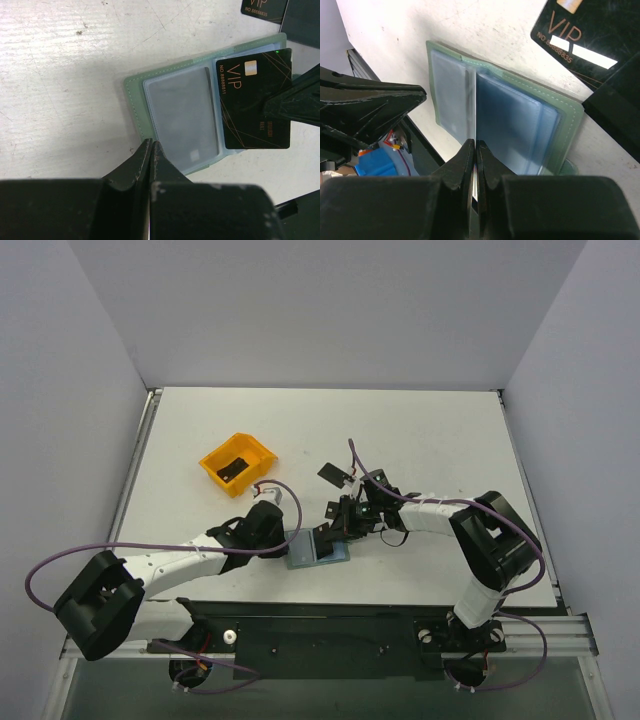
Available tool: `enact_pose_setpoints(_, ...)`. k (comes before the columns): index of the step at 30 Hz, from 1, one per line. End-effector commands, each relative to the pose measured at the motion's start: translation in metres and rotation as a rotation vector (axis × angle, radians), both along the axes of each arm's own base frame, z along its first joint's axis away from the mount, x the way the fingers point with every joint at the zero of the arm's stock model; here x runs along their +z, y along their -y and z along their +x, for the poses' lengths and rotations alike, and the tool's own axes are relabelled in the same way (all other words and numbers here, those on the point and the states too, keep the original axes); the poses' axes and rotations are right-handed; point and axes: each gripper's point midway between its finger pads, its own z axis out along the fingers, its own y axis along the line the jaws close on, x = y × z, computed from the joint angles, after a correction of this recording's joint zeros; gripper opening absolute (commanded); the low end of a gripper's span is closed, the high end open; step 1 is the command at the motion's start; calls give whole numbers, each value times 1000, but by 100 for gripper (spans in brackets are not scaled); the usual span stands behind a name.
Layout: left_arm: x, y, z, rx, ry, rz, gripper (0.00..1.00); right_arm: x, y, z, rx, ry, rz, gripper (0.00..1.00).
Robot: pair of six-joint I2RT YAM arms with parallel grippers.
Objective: Put the credit cards into the card holder
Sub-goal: Move the card holder to the center of the board, then insert the credit card into the card holder.
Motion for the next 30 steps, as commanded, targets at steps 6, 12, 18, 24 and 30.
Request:
enact_pose_setpoints(6, -6, 2, 3, 11, 6, -13, 0, -4, -6, -6, 30, -5, 32, 0)
enact_pose_setpoints(12, -16, 3, 1, 8, -13, -8, 0, -8, -9, -9, 41, -13, 36, 0)
enact_pose_setpoints(18, -22, 3, 0, 4, -29, -6, 0, -11, -11, -12, 43, -21, 34, 0)
enact_pose_setpoints(24, -25, 5, -1, -1, -34, -7, 0, -13, -13, -13, 43, -32, 39, 0)
enact_pose_setpoints(30, -26, 6, -2, -2, -42, -11, 0, -16, -16, -14, 40, -47, 48, 0)
